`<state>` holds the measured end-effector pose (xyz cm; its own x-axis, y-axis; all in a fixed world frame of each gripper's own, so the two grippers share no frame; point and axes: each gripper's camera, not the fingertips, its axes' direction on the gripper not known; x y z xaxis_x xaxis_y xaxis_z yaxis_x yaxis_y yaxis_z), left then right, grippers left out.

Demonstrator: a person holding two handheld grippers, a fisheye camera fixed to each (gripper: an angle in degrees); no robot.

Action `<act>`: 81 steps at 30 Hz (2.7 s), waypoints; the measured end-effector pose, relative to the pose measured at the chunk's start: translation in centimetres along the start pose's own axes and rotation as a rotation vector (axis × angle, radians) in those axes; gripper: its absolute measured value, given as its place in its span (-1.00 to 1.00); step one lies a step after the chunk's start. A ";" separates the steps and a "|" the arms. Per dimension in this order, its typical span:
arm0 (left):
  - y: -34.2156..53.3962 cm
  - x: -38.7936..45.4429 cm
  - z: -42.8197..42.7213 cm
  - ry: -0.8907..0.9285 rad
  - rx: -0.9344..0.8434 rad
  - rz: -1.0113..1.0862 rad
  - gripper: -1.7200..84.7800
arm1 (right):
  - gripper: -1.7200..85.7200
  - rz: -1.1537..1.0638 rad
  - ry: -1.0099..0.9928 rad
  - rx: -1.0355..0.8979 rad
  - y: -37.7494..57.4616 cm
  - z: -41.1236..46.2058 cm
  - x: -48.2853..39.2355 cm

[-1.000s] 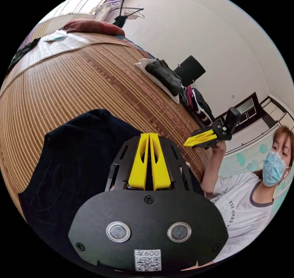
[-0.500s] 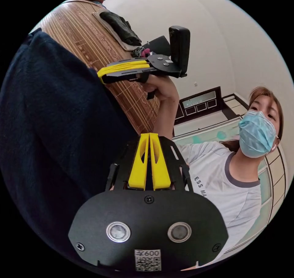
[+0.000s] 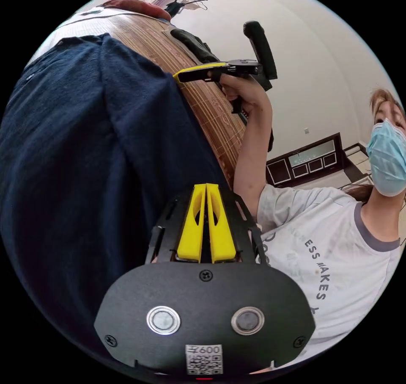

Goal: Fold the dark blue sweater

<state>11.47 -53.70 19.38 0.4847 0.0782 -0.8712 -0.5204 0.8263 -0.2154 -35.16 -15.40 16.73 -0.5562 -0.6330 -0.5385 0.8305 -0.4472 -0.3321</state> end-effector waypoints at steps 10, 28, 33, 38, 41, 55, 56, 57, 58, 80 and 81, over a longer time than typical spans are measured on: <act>24.1 3.2 0.6 -0.210 0.248 -0.203 -0.92 | -0.98 0.156 0.088 0.241 7.8 -2.7 -4.6; 44.4 0.7 8.4 -0.618 0.359 -0.247 -0.86 | -0.89 0.418 -0.155 0.294 39.1 -7.2 -23.5; 48.4 0.3 10.8 -0.535 0.354 -0.263 -0.86 | -0.97 0.281 -0.086 0.226 40.7 -8.6 -26.0; 52.2 0.0 12.6 -0.589 0.302 -0.237 -0.89 | -0.98 0.238 -0.070 0.142 43.9 -10.2 -26.4; 54.1 0.1 13.8 -0.616 0.265 -0.205 -0.88 | -0.98 0.237 -0.128 0.127 45.6 -10.3 -26.4; 63.8 6.4 22.2 -0.883 0.172 0.254 -0.78 | -0.86 -0.009 -0.050 0.400 52.2 -17.4 -37.4; 64.5 6.7 23.1 -0.965 0.142 0.305 -0.80 | -0.84 -0.076 -0.019 0.379 52.0 -17.6 -39.1; 64.8 6.4 23.9 -1.008 0.113 0.325 -0.80 | -0.84 -0.097 0.002 0.372 51.9 -17.6 -39.8; 64.7 5.6 24.4 -1.001 0.070 0.320 -0.80 | -0.85 -0.137 0.038 0.376 51.9 -17.6 -40.9; 71.2 -2.9 19.4 -0.815 0.140 0.218 -0.90 | -0.93 -0.182 -0.044 0.191 50.3 -20.4 -48.9; 71.7 -3.7 19.4 -0.792 0.128 0.202 -0.87 | -0.90 -0.169 -0.054 0.226 50.7 -21.0 -49.5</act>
<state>-13.98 16.12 15.73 0.7669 0.5628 -0.3085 -0.5900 0.8073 0.0060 35.09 6.52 10.31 -0.6921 -0.5673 -0.4463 0.7012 -0.6752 -0.2291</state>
